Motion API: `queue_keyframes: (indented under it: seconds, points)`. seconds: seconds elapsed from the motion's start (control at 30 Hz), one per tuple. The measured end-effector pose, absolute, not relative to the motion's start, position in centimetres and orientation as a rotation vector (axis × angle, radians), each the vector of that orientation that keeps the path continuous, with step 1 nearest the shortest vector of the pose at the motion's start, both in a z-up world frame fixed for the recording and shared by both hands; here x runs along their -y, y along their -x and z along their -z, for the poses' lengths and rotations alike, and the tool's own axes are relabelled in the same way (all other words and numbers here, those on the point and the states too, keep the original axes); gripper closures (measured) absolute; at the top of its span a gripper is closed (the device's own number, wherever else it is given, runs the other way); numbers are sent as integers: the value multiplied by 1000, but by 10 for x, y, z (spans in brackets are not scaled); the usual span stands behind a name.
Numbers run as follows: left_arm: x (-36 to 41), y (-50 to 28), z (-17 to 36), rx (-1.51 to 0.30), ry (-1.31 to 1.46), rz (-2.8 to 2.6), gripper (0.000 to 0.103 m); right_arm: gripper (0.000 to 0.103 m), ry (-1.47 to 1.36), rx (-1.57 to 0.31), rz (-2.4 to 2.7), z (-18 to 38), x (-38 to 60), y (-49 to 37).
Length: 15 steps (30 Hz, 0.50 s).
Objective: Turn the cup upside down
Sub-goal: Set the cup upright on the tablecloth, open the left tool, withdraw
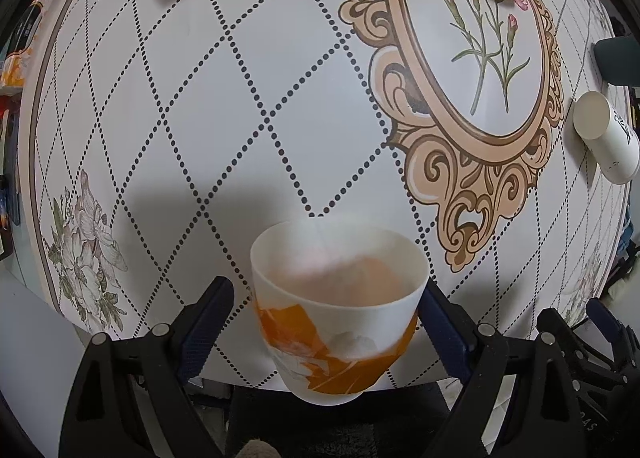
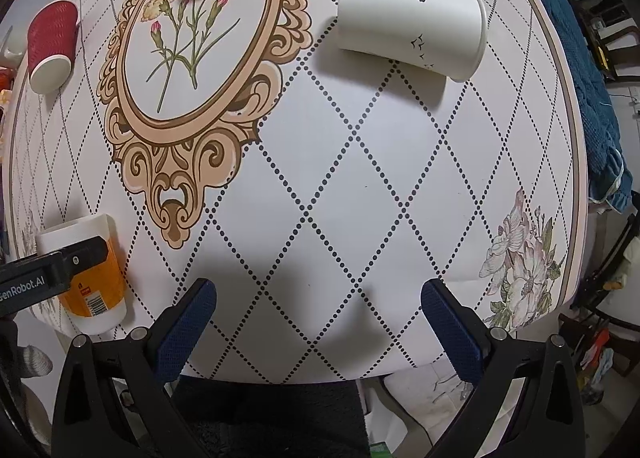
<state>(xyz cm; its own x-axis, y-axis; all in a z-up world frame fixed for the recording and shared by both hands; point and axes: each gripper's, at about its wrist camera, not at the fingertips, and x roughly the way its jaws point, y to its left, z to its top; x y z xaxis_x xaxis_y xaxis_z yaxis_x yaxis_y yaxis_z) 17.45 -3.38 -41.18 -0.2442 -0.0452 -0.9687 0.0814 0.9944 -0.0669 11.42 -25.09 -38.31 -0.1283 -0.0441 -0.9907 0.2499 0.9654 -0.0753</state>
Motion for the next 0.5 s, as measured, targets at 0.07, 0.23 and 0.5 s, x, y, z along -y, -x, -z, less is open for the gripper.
queue_keyframes:
  seconds: [0.07, 0.23, 0.5]
  points:
    - [36, -171, 409, -1806, -26, 117, 11, 0, -157, -1681, 254, 381, 252, -113]
    - [36, -167, 385, -1746, -34, 107, 11, 0, -162, -1678, 253, 377, 252, -109]
    - [21, -137, 297, -1559, -75, 72, 8, 0, -161, -1625, 182, 344, 239, -98]
